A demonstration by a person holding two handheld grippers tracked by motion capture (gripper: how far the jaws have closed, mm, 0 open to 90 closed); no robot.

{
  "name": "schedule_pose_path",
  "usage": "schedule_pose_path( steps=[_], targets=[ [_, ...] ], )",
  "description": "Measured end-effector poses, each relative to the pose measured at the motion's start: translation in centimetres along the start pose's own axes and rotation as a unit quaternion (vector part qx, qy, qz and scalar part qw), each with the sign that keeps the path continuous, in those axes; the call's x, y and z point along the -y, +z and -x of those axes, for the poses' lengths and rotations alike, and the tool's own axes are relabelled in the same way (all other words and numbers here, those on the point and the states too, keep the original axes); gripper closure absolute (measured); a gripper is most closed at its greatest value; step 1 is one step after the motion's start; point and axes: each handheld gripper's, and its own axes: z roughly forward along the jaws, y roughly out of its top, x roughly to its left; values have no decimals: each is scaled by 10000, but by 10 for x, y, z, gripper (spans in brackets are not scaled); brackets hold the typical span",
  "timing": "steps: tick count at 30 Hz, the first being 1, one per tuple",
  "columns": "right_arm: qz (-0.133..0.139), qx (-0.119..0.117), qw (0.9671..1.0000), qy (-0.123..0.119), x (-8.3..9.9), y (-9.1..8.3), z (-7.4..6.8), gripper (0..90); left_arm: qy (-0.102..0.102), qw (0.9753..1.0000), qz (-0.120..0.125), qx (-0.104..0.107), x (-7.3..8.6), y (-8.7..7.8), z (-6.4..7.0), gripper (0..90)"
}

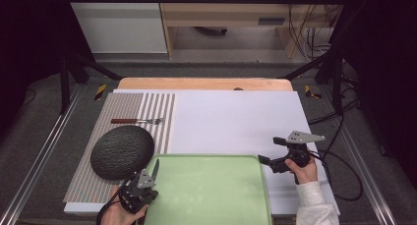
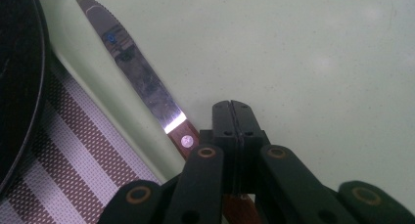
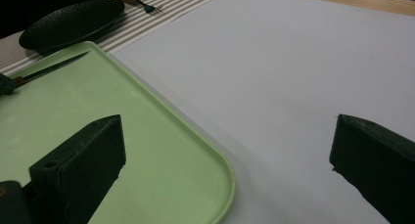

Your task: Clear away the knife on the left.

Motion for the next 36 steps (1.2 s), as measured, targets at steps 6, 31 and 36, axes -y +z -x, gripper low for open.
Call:
schedule_pose_path(
  steps=[6, 31, 36],
  targets=[
    [-5, -8, 10000, -4, 0, 0, 0, 5, -34, 9994, 340, 38, -2, -6, -2, 898],
    [-11, -26, 10000, -21, 0, -1, 0, 5, -4, 9902, 1338, 391, -13, -21, -32, 261],
    [-29, -8, 10000, -23, 0, 0, 0, 5, -81, 9881, 1470, 449, -15, -26, -43, 171]
  ],
)
